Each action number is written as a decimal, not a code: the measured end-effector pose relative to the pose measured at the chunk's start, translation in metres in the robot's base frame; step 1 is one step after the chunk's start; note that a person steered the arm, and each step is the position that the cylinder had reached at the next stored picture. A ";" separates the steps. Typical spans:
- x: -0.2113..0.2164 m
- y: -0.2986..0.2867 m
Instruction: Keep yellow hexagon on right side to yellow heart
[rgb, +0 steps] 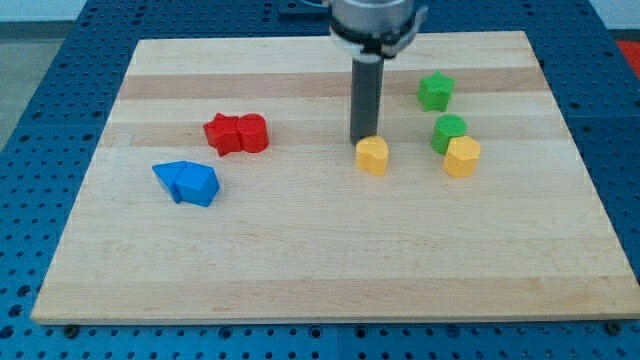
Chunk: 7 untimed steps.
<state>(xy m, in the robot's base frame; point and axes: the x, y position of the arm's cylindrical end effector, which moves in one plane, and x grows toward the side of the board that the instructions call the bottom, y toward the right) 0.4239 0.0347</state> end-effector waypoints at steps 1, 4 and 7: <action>0.064 0.000; 0.041 0.104; -0.004 0.264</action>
<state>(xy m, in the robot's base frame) 0.4201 0.2984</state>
